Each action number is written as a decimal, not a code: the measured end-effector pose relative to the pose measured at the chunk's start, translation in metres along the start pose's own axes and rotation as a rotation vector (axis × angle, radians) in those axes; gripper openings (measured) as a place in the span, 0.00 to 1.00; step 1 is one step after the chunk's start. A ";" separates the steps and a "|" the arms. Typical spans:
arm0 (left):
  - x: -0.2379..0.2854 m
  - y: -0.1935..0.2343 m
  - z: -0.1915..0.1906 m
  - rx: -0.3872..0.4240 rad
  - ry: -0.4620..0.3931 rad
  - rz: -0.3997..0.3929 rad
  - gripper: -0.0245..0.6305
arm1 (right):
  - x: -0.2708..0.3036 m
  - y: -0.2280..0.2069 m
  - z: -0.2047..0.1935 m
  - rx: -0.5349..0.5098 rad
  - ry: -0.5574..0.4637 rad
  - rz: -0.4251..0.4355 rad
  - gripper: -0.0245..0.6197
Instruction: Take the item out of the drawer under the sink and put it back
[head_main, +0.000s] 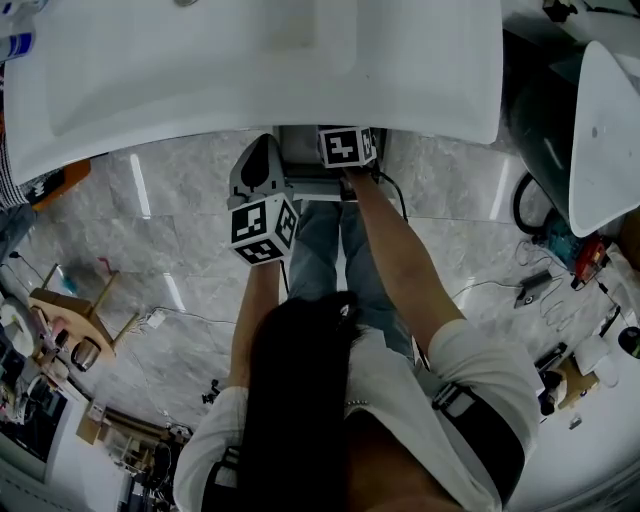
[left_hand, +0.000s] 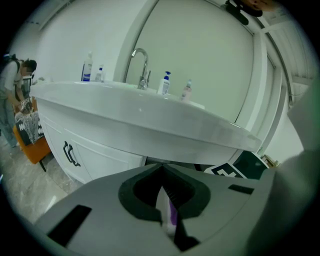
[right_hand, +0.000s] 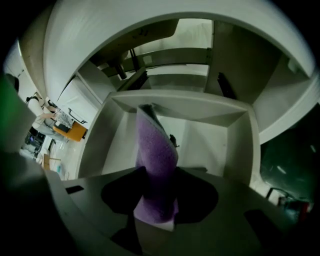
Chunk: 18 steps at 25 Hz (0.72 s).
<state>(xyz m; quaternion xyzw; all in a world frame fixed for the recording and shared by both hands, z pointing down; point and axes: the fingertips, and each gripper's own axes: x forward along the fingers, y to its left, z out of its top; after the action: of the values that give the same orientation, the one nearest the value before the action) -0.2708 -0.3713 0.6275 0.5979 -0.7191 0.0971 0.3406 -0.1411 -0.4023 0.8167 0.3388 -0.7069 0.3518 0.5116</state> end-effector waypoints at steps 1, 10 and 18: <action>0.000 0.000 -0.001 -0.008 0.003 -0.003 0.04 | -0.001 -0.002 0.001 0.013 -0.004 -0.010 0.30; -0.002 0.002 0.003 -0.006 -0.006 -0.002 0.04 | -0.031 0.013 0.015 0.006 -0.145 0.016 0.22; -0.011 -0.003 0.002 -0.019 -0.004 -0.007 0.04 | -0.072 0.016 0.027 0.035 -0.208 0.049 0.22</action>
<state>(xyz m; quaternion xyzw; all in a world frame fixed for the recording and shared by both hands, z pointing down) -0.2677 -0.3641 0.6186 0.5975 -0.7184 0.0879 0.3453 -0.1497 -0.4079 0.7391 0.3653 -0.7580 0.3393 0.4207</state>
